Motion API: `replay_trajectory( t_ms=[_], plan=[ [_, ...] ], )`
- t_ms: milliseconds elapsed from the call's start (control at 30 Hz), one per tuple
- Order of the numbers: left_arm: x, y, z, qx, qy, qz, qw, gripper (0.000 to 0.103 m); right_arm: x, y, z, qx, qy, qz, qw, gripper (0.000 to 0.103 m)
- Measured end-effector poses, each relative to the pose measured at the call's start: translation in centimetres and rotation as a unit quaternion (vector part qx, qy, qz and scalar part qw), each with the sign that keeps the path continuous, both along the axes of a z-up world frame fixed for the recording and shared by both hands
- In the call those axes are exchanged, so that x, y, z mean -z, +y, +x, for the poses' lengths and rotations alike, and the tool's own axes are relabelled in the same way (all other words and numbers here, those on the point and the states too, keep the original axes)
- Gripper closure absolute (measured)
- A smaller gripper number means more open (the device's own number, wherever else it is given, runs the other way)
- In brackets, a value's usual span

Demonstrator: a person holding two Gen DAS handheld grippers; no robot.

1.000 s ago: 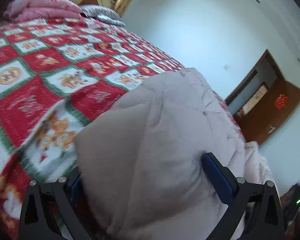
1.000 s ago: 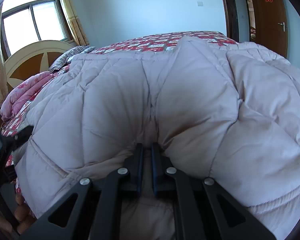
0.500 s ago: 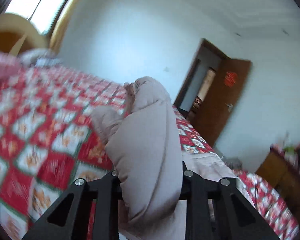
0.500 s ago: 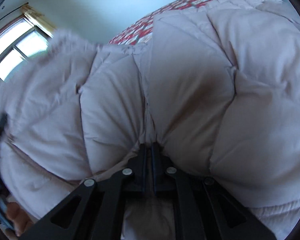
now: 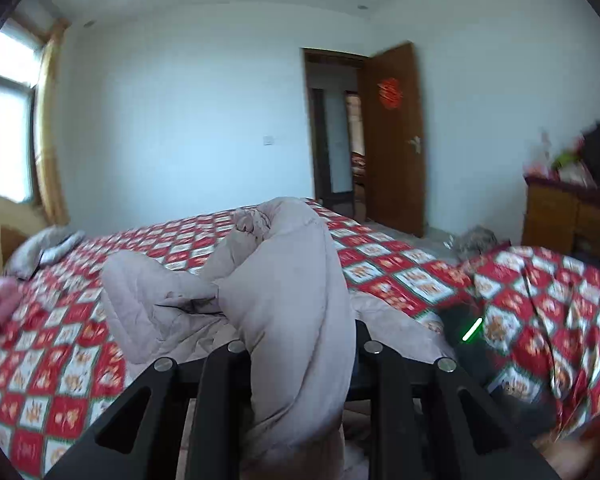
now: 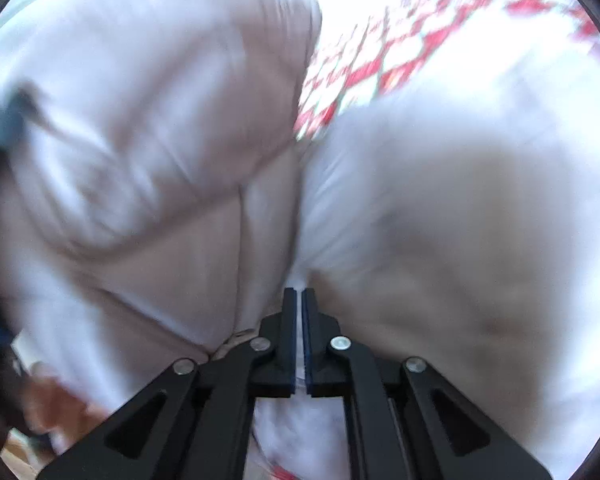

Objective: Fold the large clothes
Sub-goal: 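Grasp the folded jacket with both grippers and lift it off the quilt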

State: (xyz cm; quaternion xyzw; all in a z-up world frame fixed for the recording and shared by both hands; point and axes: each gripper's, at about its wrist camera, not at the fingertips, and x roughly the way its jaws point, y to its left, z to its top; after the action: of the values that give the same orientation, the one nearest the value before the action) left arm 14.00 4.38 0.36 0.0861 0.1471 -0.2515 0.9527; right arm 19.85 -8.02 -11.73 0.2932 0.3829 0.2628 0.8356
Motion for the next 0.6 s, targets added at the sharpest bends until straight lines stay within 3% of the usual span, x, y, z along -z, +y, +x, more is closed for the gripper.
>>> replay_trajectory(
  t_ms=[133, 300, 367, 433, 500, 600],
  plan=[
    [2.2, -4.6, -0.8, 0.042, 0.011, 0.031, 0.9986, 0.080, -0.6, -7.7, -3.2, 0.079, -0.008, -0.040, 0.996, 0.094],
    [6.3, -10.5, -3.2, 0.099, 0.002, 0.111, 0.9889, 0.080, 0.0, -13.4, -6.3, 0.137, -0.012, -0.062, 0.989, 0.092],
    [8.4, -12.5, -4.3, 0.118, -0.008, 0.154, 0.9810, 0.080, -0.3, -14.5, -6.6, 0.146, -0.015, -0.073, 0.986, 0.086],
    [10.2, -13.7, -5.1, 0.130, -0.015, 0.182, 0.9745, 0.080, -1.3, -16.5, -5.8, 0.147, -0.021, -0.065, 0.987, 0.069],
    [11.4, -14.1, -5.2, 0.137, -0.010, 0.187, 0.9728, 0.080, -1.8, -16.8, -6.4, 0.158, -0.029, -0.063, 0.985, 0.055],
    [12.0, -13.6, -4.8, 0.149, 0.008, 0.173, 0.9736, 0.080, -2.7, -16.8, -6.1, 0.147, -0.039, -0.069, 0.986, 0.054]
  ],
)
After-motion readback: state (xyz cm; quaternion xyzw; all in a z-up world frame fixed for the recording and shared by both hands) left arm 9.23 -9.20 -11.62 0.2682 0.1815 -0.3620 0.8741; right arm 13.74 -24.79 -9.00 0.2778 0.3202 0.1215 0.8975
